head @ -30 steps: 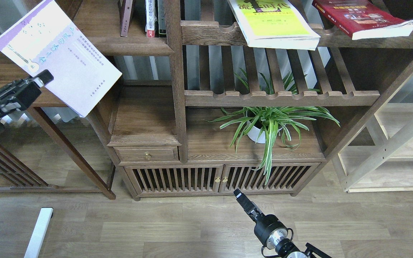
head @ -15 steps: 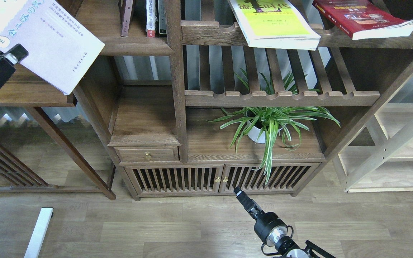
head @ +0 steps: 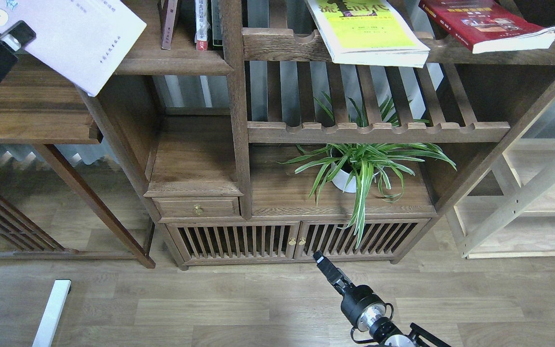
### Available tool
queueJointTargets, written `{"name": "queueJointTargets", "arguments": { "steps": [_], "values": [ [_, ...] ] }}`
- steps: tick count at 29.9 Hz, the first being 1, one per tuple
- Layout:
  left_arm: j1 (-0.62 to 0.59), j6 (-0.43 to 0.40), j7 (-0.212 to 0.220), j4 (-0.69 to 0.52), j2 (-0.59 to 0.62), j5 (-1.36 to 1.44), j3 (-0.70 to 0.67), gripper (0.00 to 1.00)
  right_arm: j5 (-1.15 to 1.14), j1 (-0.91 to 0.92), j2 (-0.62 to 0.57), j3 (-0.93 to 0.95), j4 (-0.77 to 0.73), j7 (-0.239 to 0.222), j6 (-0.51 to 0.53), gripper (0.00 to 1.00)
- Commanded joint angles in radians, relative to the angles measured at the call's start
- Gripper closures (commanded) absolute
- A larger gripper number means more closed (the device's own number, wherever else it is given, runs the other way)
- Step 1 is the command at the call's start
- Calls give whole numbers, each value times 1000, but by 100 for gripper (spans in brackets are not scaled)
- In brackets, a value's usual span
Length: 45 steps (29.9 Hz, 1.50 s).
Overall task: Organize books on shelf
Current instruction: 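Push the white book onto the top shelf with the left gripper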
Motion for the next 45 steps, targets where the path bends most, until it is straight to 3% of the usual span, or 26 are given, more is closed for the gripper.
{"name": "queueJointTargets", "arguments": {
  "steps": [1, 42, 45],
  "values": [
    [-24, 0, 0, 6, 0, 4, 2, 98, 0, -1, 0, 0, 2, 0, 1, 3],
    [-79, 0, 0, 9, -33, 102, 46, 97, -15, -4, 0, -8, 23, 0, 37, 3],
    [-87, 57, 0, 9, -35, 111, 60, 97, -15, -7, 0, -8, 26, 0, 41, 3]
  ]
}}
